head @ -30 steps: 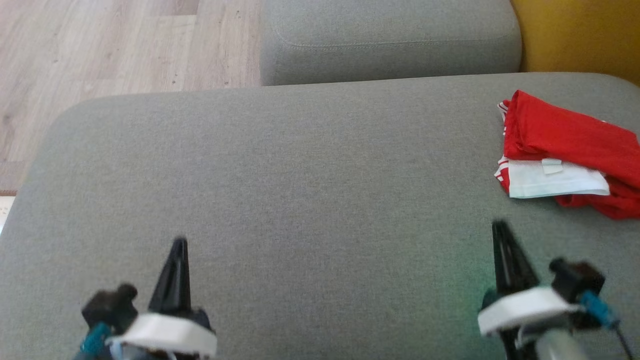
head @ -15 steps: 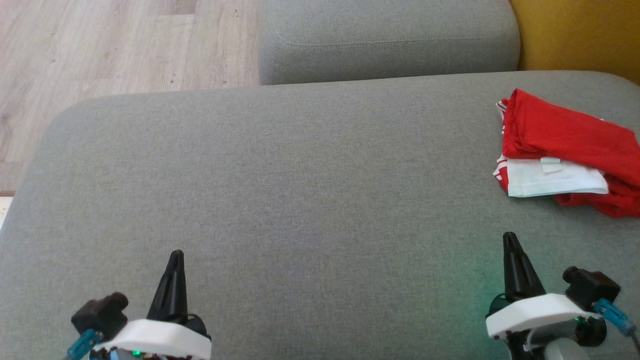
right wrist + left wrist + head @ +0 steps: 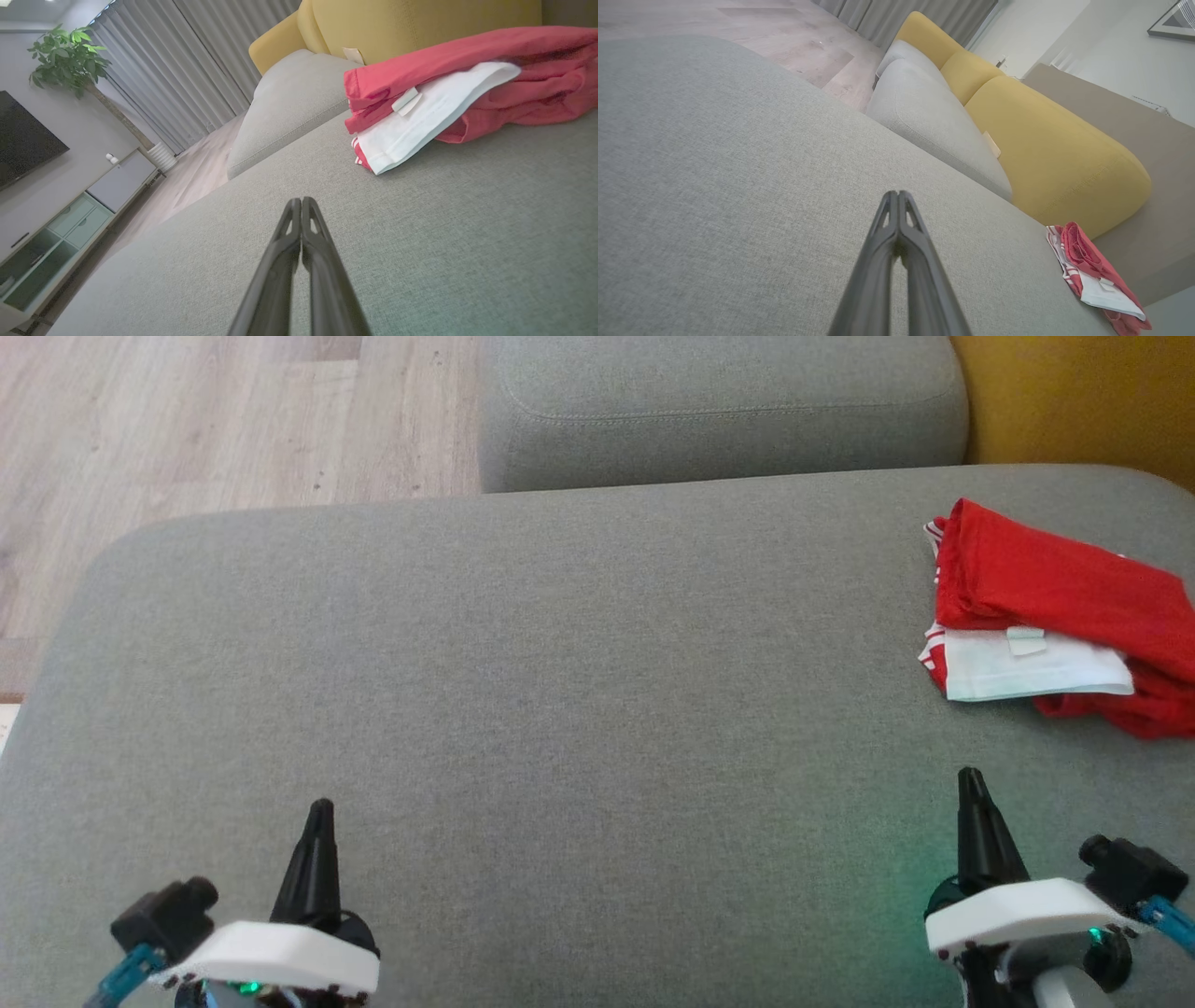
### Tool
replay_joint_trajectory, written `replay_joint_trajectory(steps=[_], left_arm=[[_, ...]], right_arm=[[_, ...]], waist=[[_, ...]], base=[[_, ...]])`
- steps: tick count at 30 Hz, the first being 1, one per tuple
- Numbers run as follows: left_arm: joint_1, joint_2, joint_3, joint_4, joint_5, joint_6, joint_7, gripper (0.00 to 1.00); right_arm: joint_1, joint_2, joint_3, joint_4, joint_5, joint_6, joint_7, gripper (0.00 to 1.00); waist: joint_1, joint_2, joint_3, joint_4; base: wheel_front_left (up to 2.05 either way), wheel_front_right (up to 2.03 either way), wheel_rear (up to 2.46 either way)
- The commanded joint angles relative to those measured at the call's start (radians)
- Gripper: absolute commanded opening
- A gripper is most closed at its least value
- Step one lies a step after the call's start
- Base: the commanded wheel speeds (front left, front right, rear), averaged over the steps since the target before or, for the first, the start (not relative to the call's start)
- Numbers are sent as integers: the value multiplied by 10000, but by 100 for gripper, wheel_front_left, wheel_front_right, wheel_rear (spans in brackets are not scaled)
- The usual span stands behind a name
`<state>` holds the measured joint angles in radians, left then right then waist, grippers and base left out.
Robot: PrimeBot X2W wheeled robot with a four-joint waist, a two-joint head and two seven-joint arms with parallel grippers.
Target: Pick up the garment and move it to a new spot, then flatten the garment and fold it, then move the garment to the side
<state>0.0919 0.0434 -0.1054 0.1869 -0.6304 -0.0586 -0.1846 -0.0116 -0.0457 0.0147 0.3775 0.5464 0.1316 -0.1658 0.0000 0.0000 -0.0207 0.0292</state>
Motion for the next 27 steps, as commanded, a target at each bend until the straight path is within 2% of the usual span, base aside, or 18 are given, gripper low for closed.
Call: replay_joint_trajectory(steps=[1, 27], left_arm=[[-582, 107, 242, -278, -249, -65, 64, 0], [-958, 165, 680, -54, -2935, -244, 784, 0]], right_arm=[[-554, -21, -44, -401, 284, -2, 61, 0], [-666, -28, -384, -655, 3110, -4, 808, 0]], waist=[[0, 0, 3, -4], [0, 0, 67, -83]], base=[[0, 0, 0], [0, 0, 0]])
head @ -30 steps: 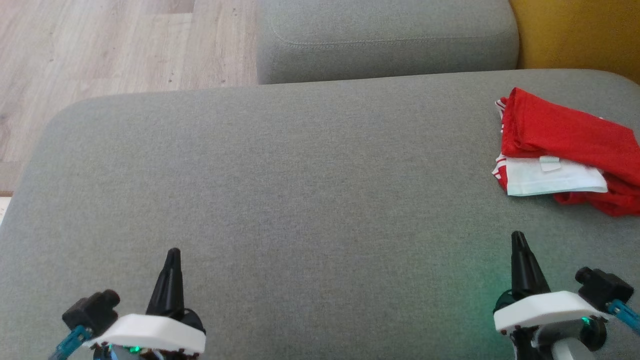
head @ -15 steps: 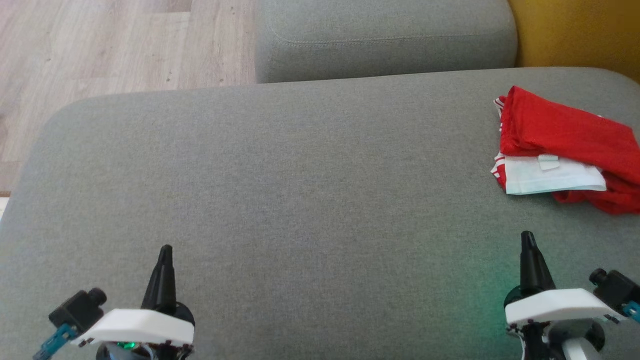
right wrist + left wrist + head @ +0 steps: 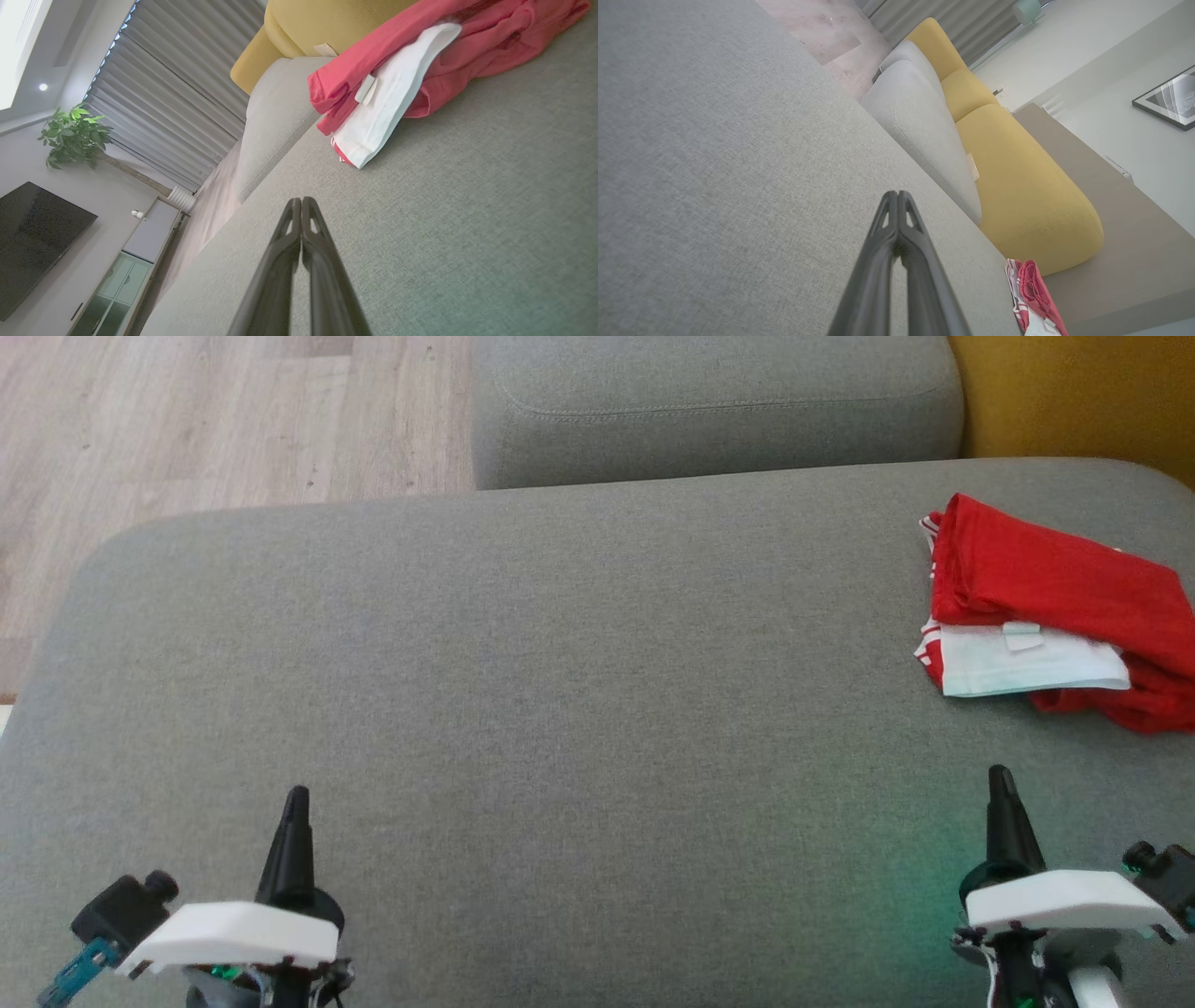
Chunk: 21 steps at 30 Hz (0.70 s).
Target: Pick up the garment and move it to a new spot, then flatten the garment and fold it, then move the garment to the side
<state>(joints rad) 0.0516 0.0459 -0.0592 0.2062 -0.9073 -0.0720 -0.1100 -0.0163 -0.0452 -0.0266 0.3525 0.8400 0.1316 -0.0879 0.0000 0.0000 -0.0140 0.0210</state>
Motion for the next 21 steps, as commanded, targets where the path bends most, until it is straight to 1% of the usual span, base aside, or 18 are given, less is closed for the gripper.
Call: replay_joint_trajectory(steps=[1, 21], left_arm=[[-570, 141, 236, -239, -269, -117, 67, 0], [-865, 165, 603, -57, -2313, -255, 646, 0]], right_arm=[[-622, -34, 15, -415, 283, -4, 58, 0], [-709, -39, -246, -610, 2460, -6, 633, 0]], waist=[[0, 0, 3, -4], [0, 0, 53, -64]], base=[[0, 0, 0], [0, 0, 0]])
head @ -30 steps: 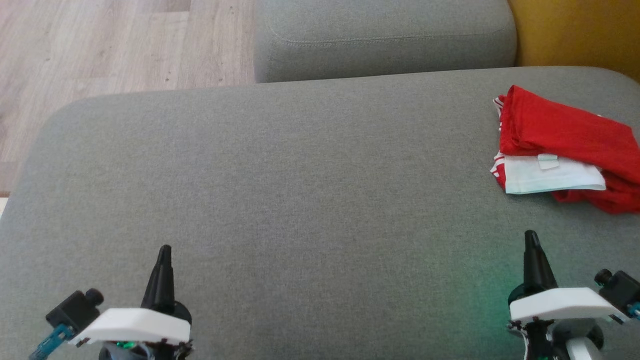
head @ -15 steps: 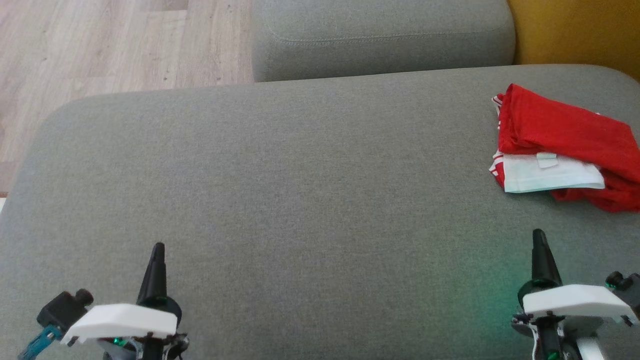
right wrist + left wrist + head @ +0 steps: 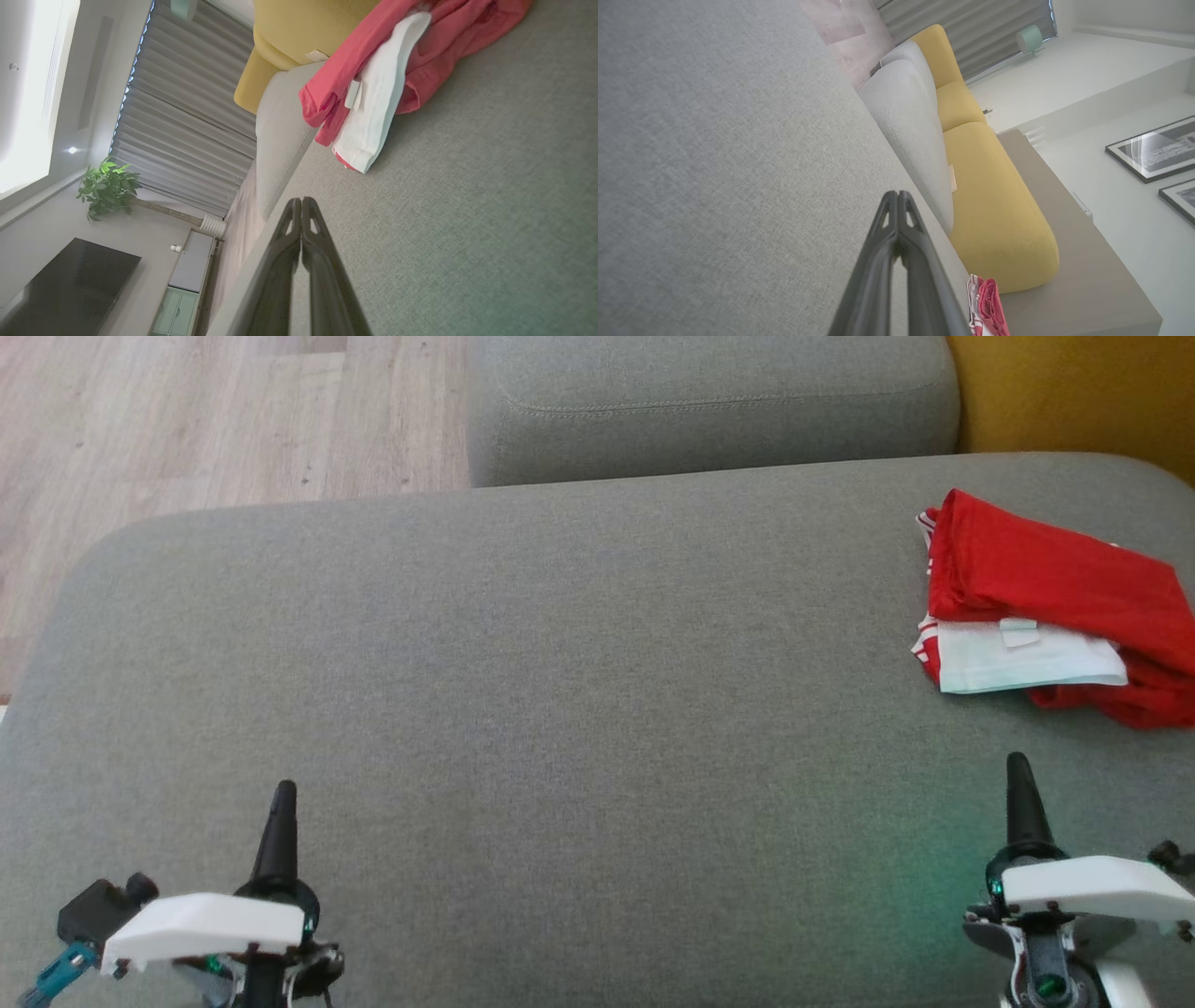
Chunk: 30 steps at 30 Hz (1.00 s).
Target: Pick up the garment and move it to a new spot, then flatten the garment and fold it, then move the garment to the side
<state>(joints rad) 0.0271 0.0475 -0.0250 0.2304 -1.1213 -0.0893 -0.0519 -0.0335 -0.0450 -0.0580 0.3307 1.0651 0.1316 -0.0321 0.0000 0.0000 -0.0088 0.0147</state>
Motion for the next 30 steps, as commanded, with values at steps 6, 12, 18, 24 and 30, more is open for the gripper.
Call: replay_joint_trajectory(steps=[6, 12, 18, 24, 30], left_arm=[[-709, 154, 376, -244, -783, -124, 241, 0], [-798, 157, 491, -189, -1391, -166, 419, 0], [-887, 160, 606, -134, -1996, -207, 597, 0], [-976, 162, 724, -79, -2603, -248, 776, 0], [-1066, 163, 842, -23, -3209, -290, 956, 0]], right_arm=[[-563, -42, -10, -450, 862, -6, 247, 0], [-589, -44, -88, -509, 1516, -7, 420, 0], [-615, -45, -166, -567, 2165, -7, 591, 0], [-640, -47, -245, -625, 2819, -8, 764, 0], [-666, -48, -323, -684, 3472, -8, 936, 0]], waist=[[0, 0, 16, -19], [0, 0, 30, -38], [0, 0, 45, -56], [0, 0, 60, -74], [0, 0, 75, -92]], base=[[0, 0, 0], [0, 0, 0], [0, 0, 0], [0, 0, 0], [0, 0, 0]])
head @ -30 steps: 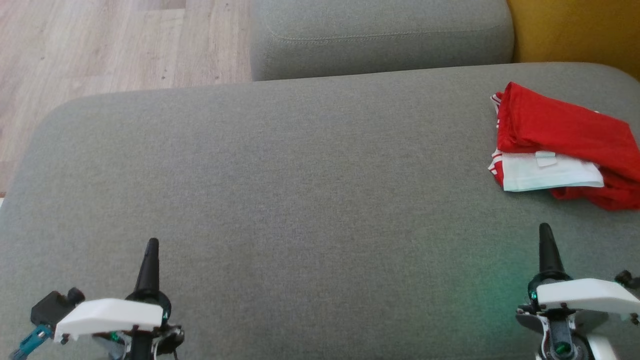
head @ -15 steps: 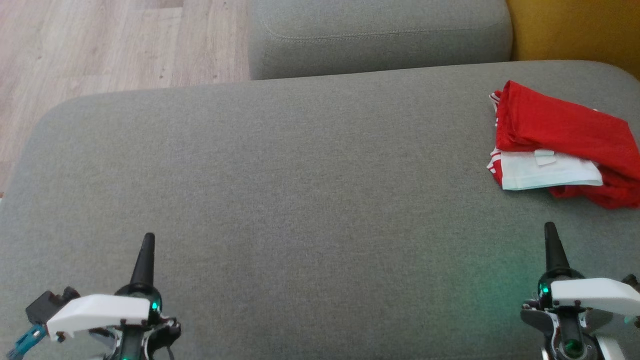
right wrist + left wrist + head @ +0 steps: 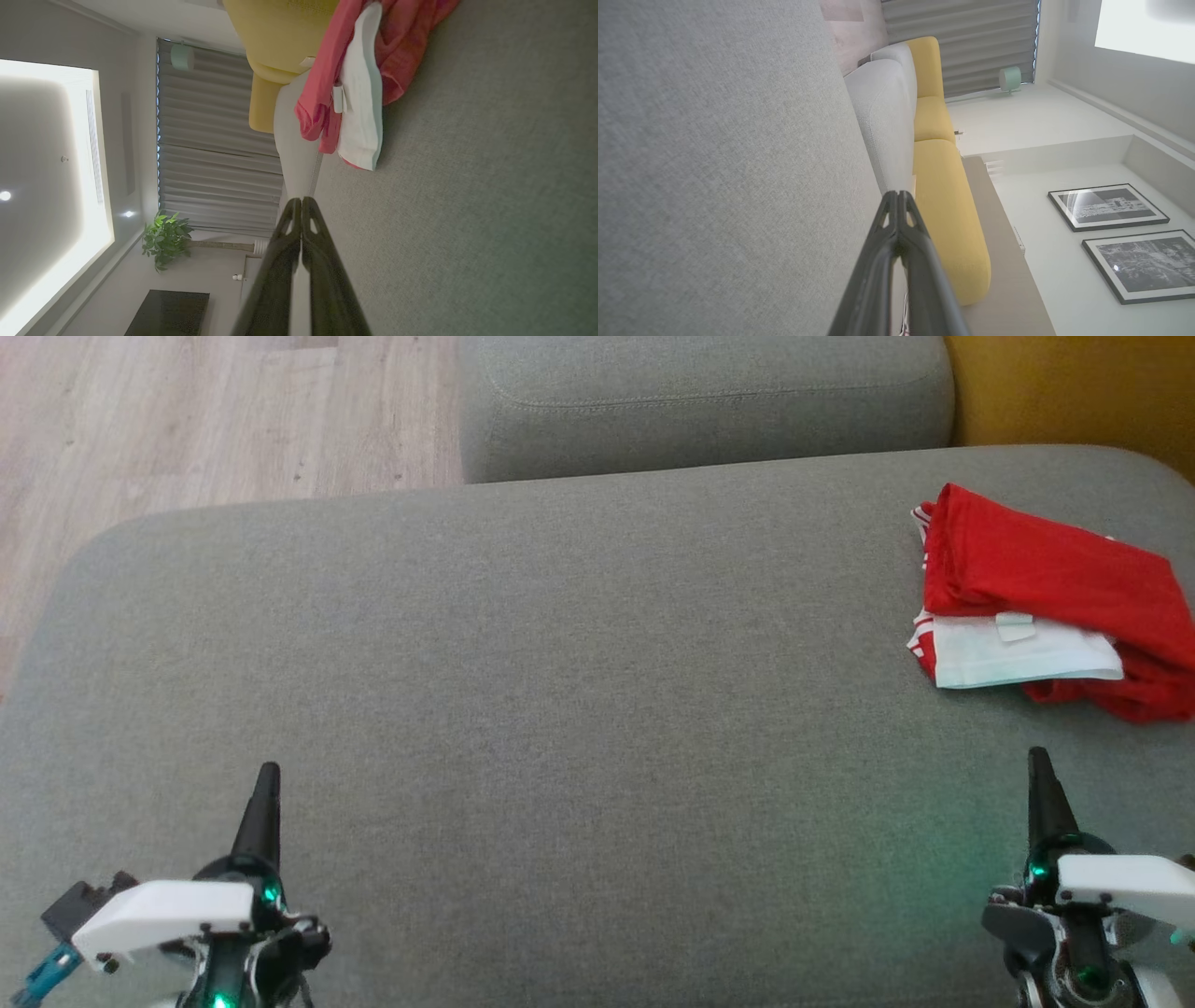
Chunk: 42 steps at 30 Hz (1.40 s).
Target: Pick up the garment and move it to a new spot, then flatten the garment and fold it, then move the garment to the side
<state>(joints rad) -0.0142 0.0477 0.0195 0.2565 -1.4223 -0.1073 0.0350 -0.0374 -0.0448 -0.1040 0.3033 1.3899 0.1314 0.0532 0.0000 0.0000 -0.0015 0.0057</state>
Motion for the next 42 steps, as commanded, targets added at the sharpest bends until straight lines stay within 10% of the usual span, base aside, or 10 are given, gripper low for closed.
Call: replay_joint_trajectory(steps=[1, 42], left_arm=[[-668, 162, 417, -275, -300, -116, 118, 0], [-927, 121, 817, -116, -1967, -234, 681, 0]], right_arm=[[-631, -50, 124, -419, 333, -6, 111, 0], [-705, -54, -98, -585, 2187, -7, 600, 0]], waist=[[0, 0, 4, -5], [0, 0, 46, -57]], base=[[0, 0, 0], [0, 0, 0]])
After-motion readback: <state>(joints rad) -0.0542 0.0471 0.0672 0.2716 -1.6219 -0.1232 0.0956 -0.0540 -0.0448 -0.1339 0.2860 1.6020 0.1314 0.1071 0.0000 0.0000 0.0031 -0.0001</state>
